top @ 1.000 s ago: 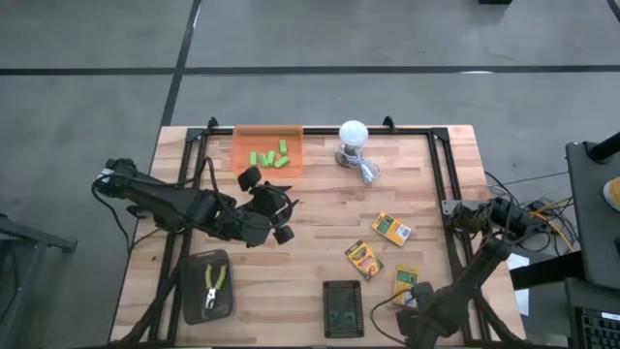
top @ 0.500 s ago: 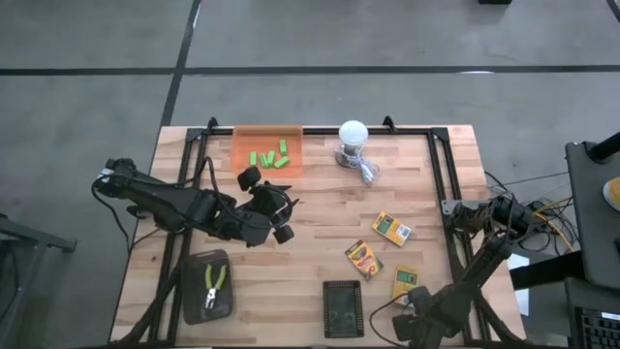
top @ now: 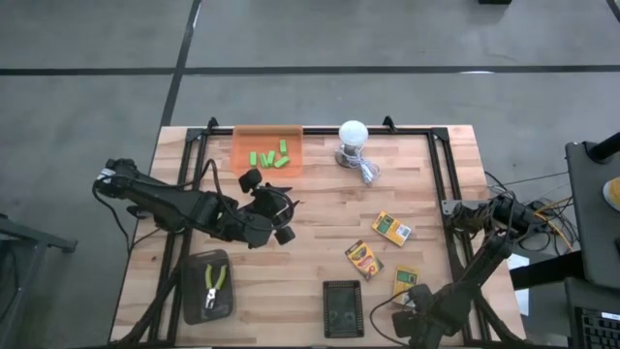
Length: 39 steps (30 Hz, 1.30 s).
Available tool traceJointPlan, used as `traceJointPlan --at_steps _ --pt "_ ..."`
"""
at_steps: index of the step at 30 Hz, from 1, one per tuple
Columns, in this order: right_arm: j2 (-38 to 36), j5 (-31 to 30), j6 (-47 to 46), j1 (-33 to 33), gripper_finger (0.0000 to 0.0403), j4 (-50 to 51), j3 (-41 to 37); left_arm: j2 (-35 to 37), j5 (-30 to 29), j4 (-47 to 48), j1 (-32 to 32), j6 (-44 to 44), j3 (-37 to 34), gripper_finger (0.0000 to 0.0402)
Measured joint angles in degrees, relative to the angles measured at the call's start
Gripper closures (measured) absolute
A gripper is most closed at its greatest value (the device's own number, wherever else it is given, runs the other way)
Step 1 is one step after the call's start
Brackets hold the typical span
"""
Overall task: Pick & Place School Supplies
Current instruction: Put the green hole puncher into the left black bin
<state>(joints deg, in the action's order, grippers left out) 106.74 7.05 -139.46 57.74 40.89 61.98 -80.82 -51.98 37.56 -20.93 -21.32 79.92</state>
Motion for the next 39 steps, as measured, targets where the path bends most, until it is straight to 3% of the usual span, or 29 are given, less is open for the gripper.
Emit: traceJointPlan --at_steps 19,35,39 --pt "-0.4 -3.8 1.0 -4.4 0.0181 1.2 -0.1 0.0 0.0 -0.6 0.2 0.3 -0.1 0.0225" --pt "-1.4 -3.6 13.5 -9.7 0.0181 1.8 0.3 0.0 0.0 -1.1 0.2 0.2 -0.1 0.0225" --pt "-3.0 -8.1 16.1 -10.0 0.0181 7.6 2.8 0.0 0.0 -1.1 0.2 0.2 -0.1 0.0225"
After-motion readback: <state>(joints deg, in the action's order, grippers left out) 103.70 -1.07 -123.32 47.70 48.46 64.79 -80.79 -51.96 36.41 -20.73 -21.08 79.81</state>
